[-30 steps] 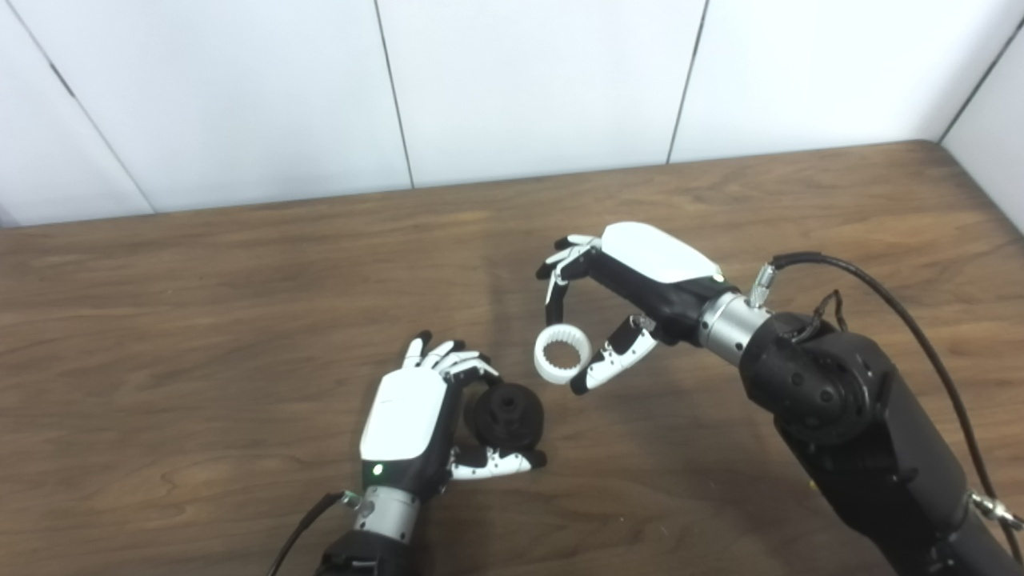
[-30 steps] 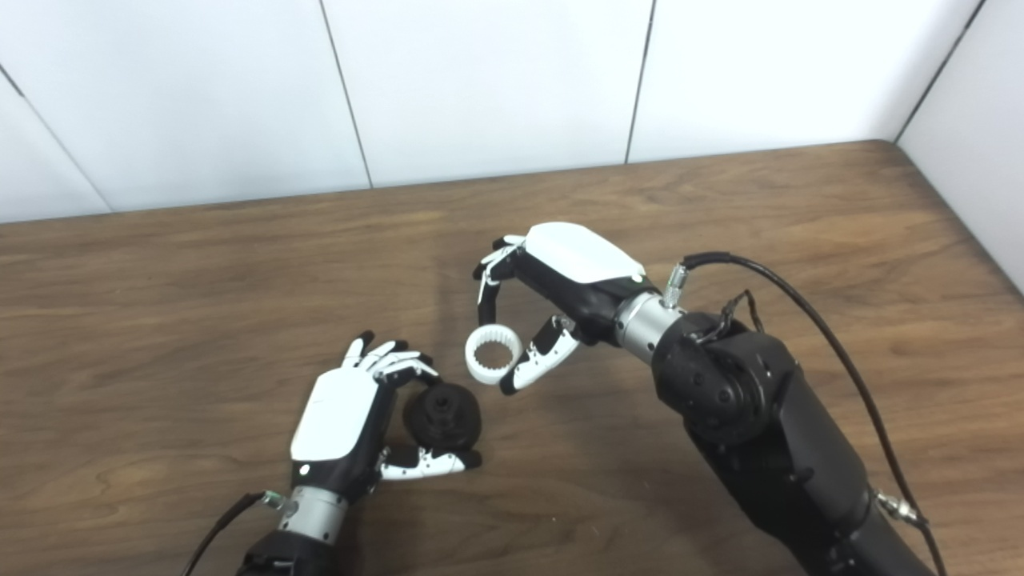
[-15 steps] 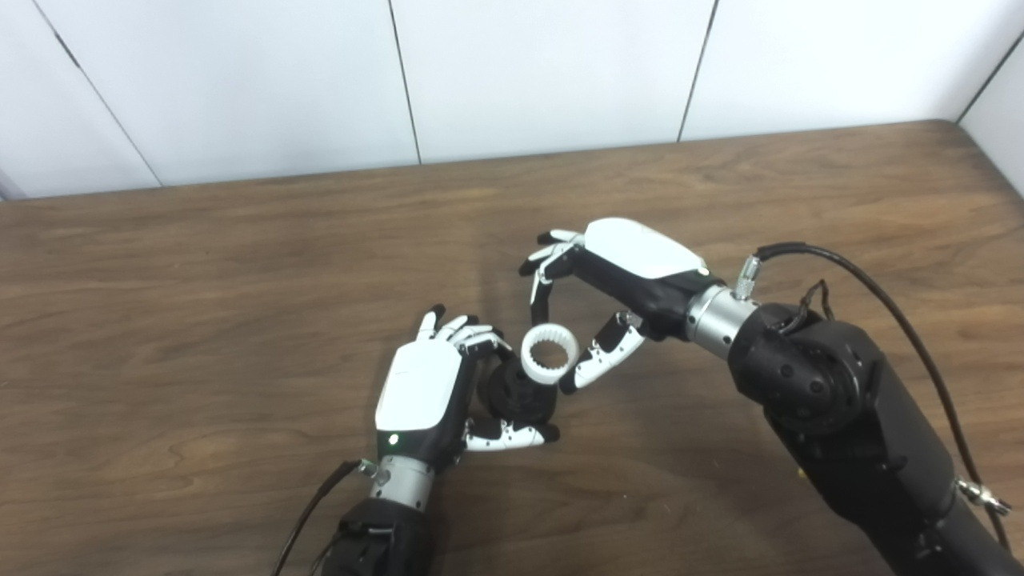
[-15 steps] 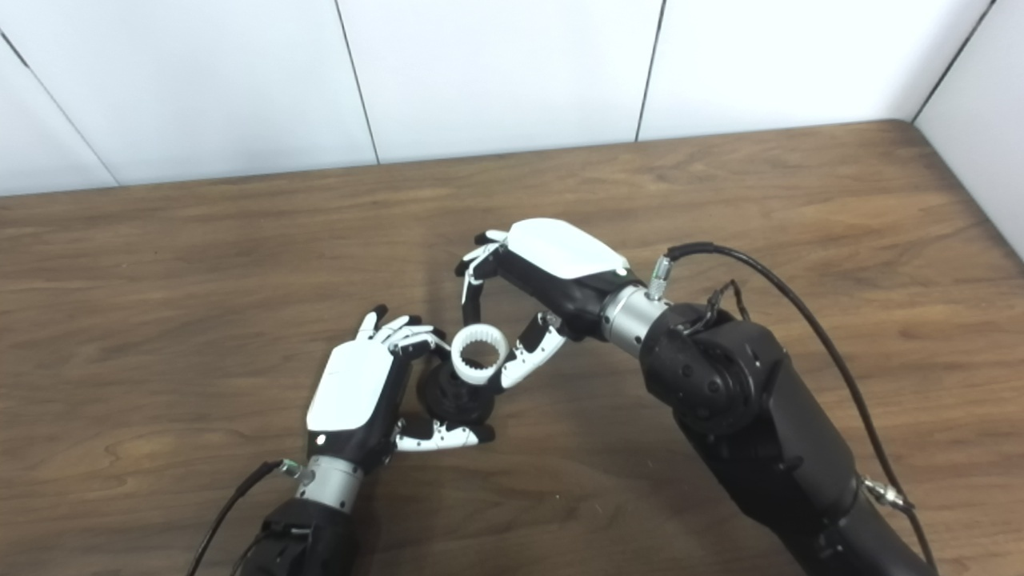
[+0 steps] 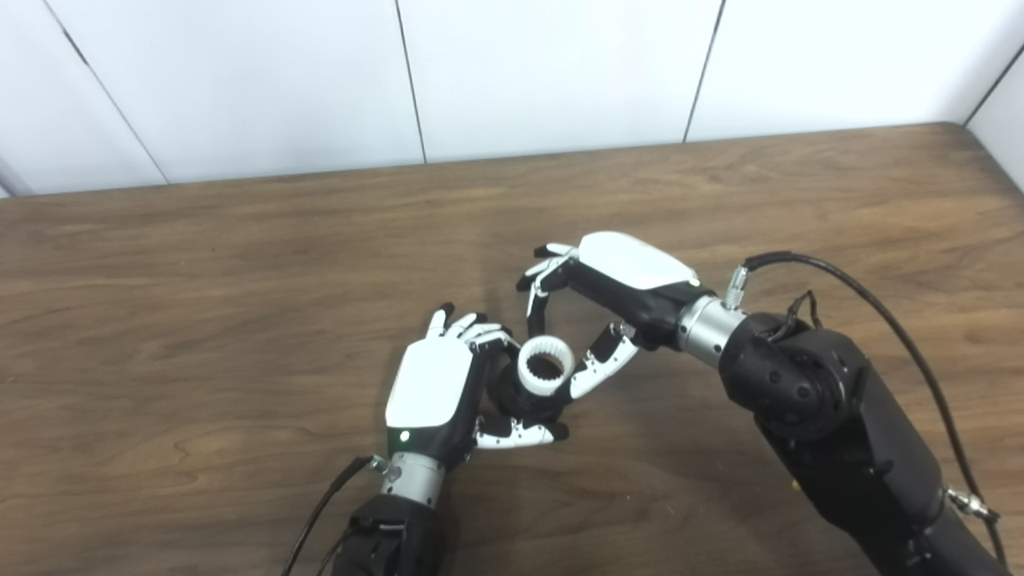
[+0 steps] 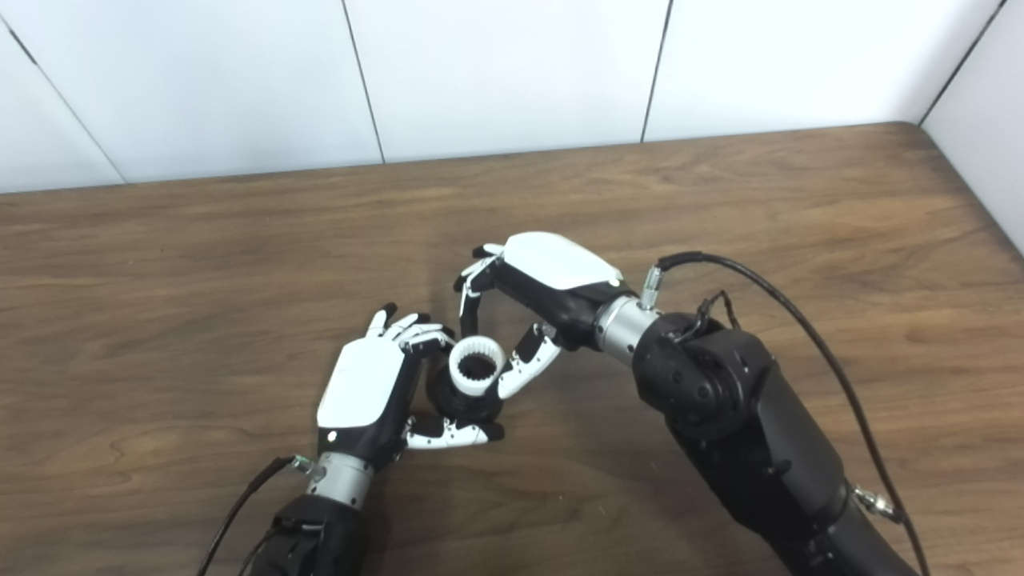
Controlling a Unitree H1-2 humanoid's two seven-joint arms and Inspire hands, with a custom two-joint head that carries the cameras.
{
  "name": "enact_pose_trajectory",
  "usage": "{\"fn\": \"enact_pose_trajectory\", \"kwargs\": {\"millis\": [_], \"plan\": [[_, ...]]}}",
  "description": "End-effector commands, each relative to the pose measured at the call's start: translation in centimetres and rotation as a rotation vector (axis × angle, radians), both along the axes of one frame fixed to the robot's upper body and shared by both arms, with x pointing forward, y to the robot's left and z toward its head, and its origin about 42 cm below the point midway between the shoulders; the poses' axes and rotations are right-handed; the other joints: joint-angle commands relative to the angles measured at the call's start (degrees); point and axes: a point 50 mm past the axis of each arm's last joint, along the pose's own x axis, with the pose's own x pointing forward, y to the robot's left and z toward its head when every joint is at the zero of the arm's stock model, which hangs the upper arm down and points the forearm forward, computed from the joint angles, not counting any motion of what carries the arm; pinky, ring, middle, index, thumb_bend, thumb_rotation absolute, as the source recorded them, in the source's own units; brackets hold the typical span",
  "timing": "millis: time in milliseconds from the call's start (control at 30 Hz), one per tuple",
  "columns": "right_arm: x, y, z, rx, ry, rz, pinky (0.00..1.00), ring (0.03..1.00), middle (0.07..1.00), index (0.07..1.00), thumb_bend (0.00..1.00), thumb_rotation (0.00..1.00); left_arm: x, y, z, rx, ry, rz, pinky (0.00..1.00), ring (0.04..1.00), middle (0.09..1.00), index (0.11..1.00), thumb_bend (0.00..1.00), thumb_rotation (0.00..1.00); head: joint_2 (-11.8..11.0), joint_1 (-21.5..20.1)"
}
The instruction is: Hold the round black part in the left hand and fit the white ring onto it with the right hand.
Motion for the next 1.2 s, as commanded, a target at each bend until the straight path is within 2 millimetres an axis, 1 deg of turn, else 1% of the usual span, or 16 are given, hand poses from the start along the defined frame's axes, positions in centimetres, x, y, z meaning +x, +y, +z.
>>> {"fn": "enact_pose_trajectory", "kwargs": {"millis": [0, 167, 400, 1167], "plan": [[0.1, 0.5, 1.0, 0.006, -0.070, 0.025, 0.89, 0.952, 0.819, 0.484, 0.52, 0.13, -0.1, -0.3, 0.1, 0.018, 0.019, -0.030, 1.00, 0.871, 0.752, 0.482, 0.53, 0.06, 0.10, -0.10], [0.1, 0.9, 0.4, -0.005, -0.064, 0.032, 0.88, 0.936, 0.815, 0.484, 0.52, 0.13, -0.1, -0.3, 0.2, 0.018, 0.025, -0.031, 1.00, 0.875, 0.753, 0.482, 0.53, 0.06, 0.25, -0.04], [0.3, 0.7, -0.2, -0.008, -0.056, 0.032, 0.87, 0.942, 0.817, 0.484, 0.52, 0.13, 0.0, -0.4, 0.1, 0.018, 0.021, -0.032, 1.00, 0.877, 0.753, 0.482, 0.53, 0.06, 0.33, 0.19], [0.8, 0.3, -0.7, -0.018, -0.056, 0.004, 0.87, 0.944, 0.815, 0.485, 0.52, 0.13, -0.2, -0.6, 0.4, 0.012, 0.015, -0.035, 1.00, 0.873, 0.749, 0.481, 0.53, 0.06, 0.46, 0.14]]}}
